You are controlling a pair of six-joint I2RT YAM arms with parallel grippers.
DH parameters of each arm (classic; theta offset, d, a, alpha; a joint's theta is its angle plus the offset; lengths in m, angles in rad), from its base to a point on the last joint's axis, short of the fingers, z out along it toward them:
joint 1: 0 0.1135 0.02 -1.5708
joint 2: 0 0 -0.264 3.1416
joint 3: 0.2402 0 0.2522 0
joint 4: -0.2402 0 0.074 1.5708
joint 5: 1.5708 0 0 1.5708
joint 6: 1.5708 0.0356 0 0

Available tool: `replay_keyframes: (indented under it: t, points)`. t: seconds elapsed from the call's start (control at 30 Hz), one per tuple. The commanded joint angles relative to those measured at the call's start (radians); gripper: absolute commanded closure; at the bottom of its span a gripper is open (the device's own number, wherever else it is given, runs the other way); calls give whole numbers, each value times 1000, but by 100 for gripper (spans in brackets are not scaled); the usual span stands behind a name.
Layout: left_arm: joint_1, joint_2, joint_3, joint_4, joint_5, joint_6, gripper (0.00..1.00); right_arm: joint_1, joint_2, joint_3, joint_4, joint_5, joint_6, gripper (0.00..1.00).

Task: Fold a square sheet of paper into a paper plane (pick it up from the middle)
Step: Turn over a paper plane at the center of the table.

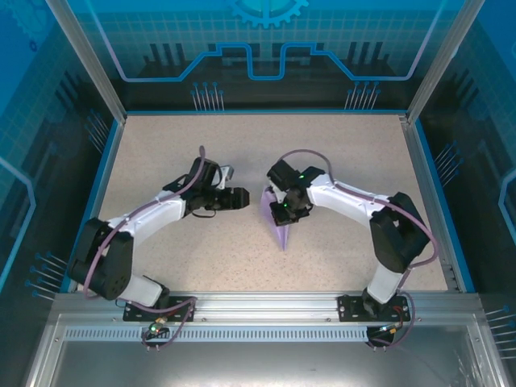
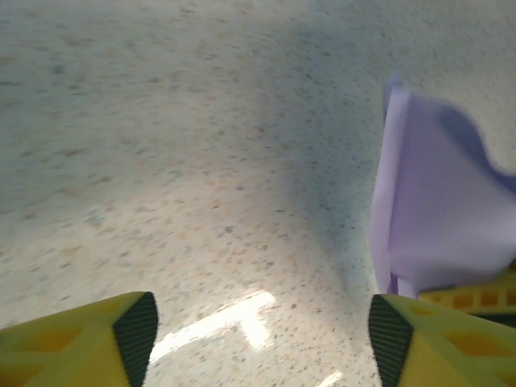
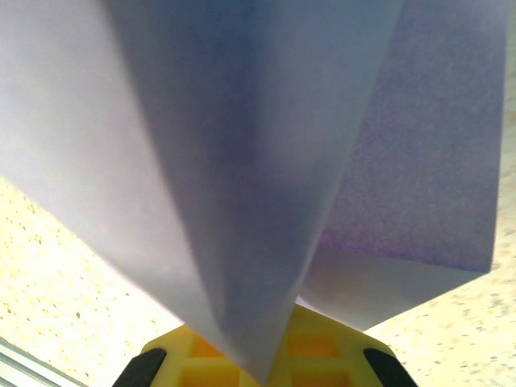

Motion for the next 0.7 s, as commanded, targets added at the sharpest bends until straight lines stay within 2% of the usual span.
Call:
replay_keyframes:
  t: [0.0, 0.17, 0.37, 0.67]
  points:
    - [55, -66, -53, -74, -38, -6, 20, 60, 74, 75, -94, 20, -14, 94]
    - [115, -99, -107, -66, 23, 8, 14, 124, 173, 155, -112, 32, 10, 91]
    - [144, -123, -140, -28, 66, -12, 9, 170, 242, 227, -129, 38, 22, 82]
    - [151, -128, -141, -32, 82, -9, 6, 181, 209, 242, -133, 82, 22, 73]
